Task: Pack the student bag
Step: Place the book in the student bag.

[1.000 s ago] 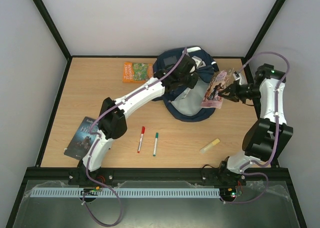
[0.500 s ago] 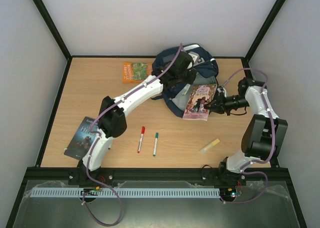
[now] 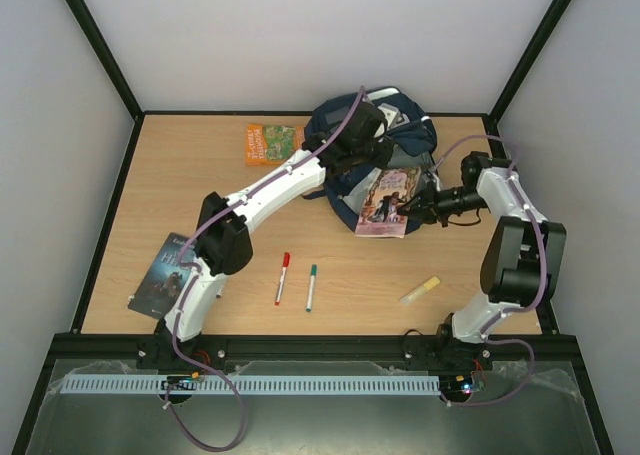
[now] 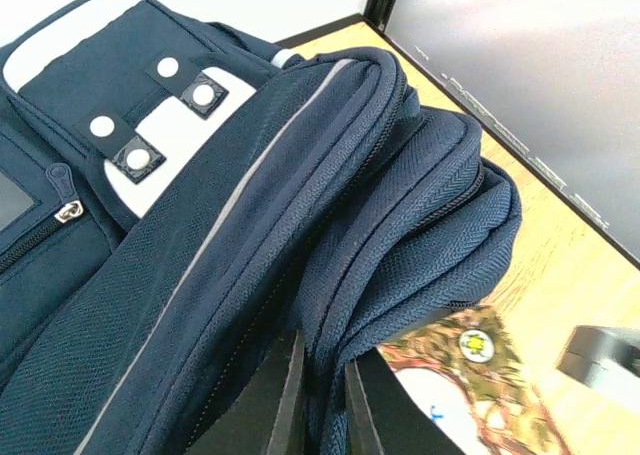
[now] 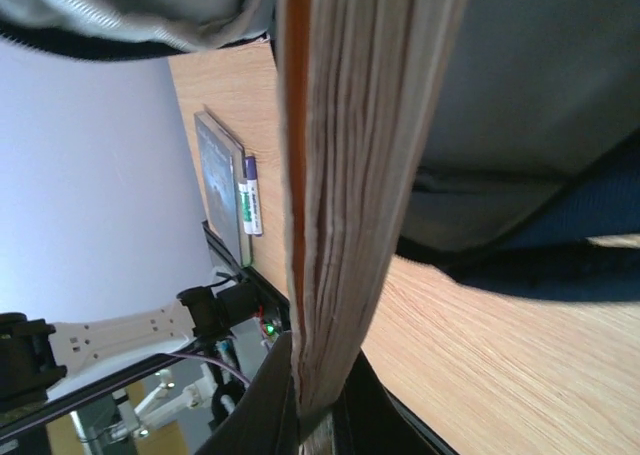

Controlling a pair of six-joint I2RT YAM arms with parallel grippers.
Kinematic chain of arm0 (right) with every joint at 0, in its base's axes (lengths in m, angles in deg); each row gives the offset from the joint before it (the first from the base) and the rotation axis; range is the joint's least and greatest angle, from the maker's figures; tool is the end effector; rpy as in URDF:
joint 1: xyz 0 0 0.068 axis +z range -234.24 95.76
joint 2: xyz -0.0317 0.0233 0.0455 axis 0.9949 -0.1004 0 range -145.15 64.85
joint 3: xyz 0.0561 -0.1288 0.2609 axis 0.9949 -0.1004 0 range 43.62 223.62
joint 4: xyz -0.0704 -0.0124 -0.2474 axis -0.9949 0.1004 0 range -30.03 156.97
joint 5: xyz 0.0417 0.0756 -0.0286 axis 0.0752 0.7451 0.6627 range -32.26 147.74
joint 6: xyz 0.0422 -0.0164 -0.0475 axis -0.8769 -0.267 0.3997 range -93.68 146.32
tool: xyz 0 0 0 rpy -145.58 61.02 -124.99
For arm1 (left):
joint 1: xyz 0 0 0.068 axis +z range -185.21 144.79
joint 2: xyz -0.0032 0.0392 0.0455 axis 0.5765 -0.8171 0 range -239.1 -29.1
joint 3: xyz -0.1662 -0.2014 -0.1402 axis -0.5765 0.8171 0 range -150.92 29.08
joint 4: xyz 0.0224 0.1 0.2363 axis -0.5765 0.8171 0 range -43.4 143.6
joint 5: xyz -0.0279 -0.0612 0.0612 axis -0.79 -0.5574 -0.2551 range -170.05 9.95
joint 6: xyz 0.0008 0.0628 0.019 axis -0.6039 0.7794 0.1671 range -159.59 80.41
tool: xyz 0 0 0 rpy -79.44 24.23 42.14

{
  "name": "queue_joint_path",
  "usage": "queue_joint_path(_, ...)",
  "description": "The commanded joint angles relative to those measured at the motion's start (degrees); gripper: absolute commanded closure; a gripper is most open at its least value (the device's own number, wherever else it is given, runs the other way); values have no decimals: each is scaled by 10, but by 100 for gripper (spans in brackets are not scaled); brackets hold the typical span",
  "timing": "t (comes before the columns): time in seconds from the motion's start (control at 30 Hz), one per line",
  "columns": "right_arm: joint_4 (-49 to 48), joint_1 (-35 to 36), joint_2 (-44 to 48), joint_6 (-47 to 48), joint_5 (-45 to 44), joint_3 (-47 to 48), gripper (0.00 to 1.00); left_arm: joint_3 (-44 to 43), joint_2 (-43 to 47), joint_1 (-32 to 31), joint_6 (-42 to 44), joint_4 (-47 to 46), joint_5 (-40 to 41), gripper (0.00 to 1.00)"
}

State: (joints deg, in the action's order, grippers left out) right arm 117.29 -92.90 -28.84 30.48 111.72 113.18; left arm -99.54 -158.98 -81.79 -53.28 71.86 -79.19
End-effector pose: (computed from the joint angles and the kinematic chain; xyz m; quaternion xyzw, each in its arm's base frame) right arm 0.3012 -0.0036 0.2542 0.0011 0.8892 0.4423 0.1166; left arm 0.3850 -0.4058 0.3334 0.2371 0.8167 -0.2586 0.4581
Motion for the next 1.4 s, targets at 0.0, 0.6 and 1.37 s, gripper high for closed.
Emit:
queue_joint_path(0.0,-36,5,-39,-32,54,19,99,-32,74,-3,1,-44,-2,98)
queue_joint_path(0.6,-257,16,-172,-139,45,66,99,-37,102,-15,-10,-31,-15,98)
queue_joint_path(1.37,-239,75,-221,-134,-133,114,64,-11,106,-42,16,2,15,98)
